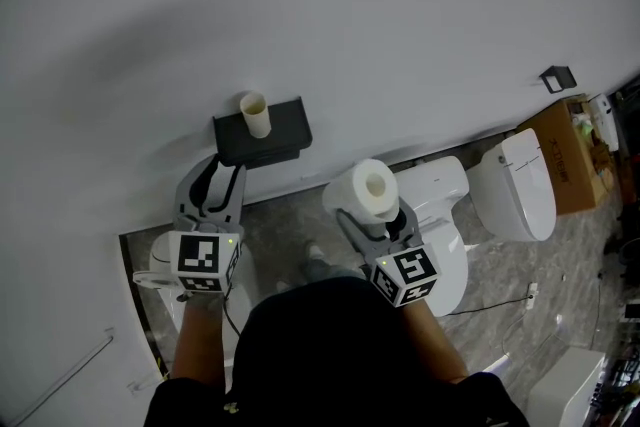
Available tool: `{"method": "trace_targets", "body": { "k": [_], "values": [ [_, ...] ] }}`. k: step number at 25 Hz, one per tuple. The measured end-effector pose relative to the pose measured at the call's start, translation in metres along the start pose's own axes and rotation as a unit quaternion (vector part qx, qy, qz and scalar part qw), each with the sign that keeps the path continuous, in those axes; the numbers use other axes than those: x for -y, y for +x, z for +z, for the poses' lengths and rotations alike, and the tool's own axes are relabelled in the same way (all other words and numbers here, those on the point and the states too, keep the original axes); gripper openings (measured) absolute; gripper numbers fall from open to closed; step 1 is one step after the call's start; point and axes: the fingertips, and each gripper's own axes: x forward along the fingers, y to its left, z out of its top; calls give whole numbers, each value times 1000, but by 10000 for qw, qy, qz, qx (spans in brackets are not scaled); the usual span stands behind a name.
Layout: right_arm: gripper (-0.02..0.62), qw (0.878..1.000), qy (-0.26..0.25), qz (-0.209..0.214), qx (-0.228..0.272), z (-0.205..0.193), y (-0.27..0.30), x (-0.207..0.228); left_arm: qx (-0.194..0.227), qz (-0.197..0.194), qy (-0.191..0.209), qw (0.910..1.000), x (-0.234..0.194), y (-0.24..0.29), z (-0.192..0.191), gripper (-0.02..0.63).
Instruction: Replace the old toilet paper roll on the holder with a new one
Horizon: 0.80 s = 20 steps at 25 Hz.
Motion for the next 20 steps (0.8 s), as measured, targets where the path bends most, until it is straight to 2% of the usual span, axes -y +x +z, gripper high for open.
{"method": "trace_targets", "body": {
  "k": [7,20],
  "values": [
    [354,9993,134,-324,113,4,-2,32,-410,-334,259,9983,3,50,9,255],
    [354,9966,253,-767,173,1,-12,64,-753,-384,416,9956,-2,92,7,247]
  ]
}}
